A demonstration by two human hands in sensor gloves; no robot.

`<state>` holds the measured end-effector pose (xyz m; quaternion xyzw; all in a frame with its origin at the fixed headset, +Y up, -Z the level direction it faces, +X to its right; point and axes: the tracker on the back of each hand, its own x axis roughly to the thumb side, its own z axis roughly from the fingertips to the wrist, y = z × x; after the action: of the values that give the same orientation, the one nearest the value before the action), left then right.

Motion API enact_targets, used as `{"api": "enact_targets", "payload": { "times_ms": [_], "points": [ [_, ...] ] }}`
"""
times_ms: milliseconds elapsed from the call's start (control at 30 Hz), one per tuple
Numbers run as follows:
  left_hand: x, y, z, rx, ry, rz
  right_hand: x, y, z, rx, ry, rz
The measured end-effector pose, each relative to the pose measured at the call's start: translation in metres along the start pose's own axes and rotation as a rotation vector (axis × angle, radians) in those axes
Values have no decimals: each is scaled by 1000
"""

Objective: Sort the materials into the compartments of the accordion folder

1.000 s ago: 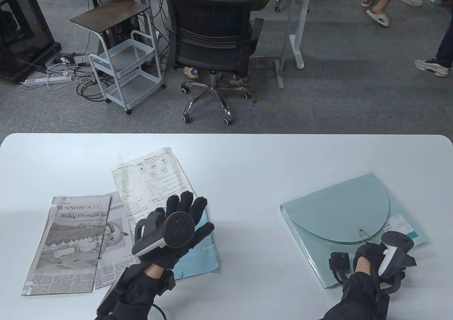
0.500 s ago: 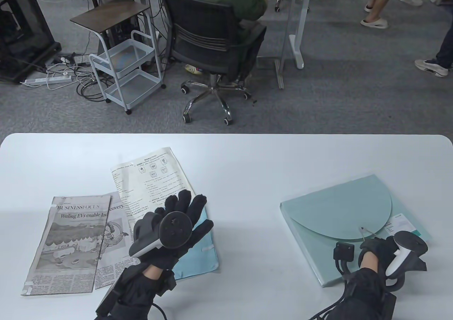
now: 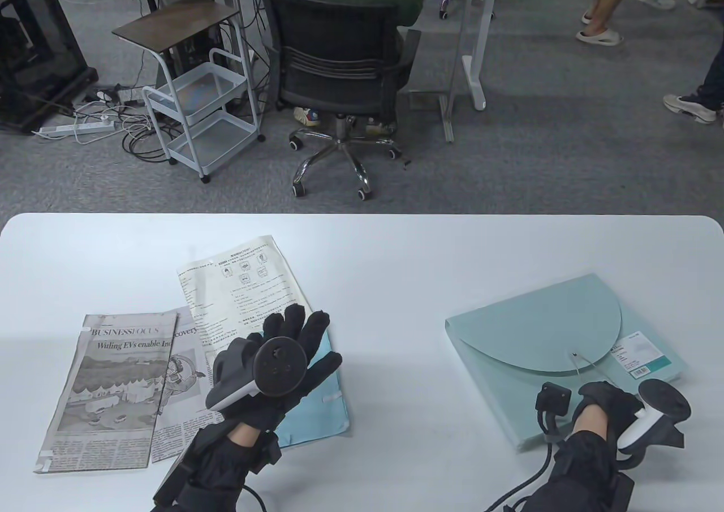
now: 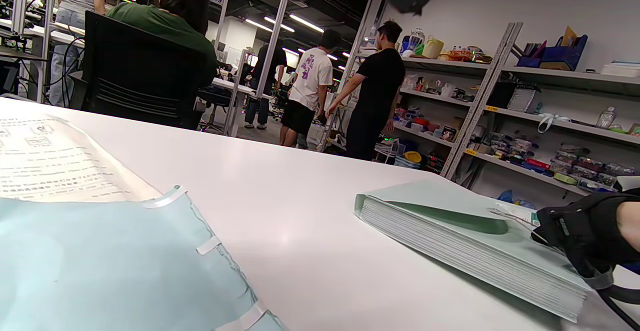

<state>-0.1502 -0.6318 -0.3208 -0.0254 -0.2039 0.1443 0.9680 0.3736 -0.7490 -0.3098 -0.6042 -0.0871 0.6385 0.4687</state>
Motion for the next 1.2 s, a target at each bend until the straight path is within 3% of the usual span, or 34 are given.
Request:
{"api": "enact_targets", "payload": {
  "times_ms": [233, 700, 1000, 1200],
  "points": [
    [0, 1, 0, 9, -4, 3, -5, -1, -3, 103, 49, -147],
    [1, 2, 2, 16, -8, 0, 0, 9, 0, 189, -55, -233],
    [1, 5, 5, 36, -14, 1, 16, 15, 13, 218, -214, -244],
    [0, 8, 6, 50, -10, 7, 43, 21, 29, 352, -360, -252]
  ]
}}
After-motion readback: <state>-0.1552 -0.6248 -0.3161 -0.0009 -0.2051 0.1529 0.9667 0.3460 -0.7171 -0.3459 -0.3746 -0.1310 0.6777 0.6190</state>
